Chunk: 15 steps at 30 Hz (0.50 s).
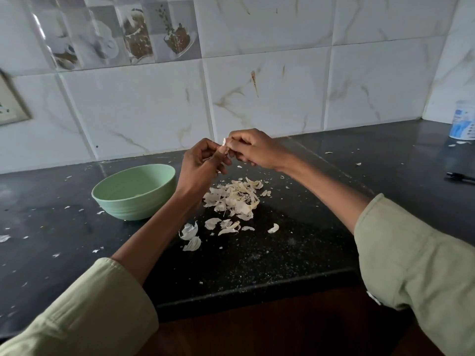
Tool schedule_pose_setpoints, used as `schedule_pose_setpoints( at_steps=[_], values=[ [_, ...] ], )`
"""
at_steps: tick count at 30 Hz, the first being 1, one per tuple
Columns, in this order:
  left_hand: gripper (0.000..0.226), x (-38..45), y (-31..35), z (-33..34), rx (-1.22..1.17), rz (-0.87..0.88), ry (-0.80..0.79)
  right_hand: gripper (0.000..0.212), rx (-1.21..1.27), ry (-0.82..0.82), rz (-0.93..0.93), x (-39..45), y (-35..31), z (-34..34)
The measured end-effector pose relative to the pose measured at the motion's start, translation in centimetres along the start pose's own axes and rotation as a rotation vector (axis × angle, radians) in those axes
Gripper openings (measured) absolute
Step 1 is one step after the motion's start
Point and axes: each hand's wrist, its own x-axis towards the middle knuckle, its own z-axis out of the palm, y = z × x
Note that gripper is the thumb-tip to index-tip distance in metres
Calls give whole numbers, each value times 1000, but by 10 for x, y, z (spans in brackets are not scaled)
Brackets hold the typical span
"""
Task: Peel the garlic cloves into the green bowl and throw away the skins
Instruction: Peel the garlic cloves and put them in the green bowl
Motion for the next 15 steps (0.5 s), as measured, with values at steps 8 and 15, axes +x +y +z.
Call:
schedule_pose_setpoints(
  at_steps=[8,15],
  values=[
    [10,-1,2,2,-117,35,-39,27,524,-81,202,-2,-4,5],
    [12,-1,2,0,-173,42,-55,30,769,-200,297,-3,3,3]
  ],
)
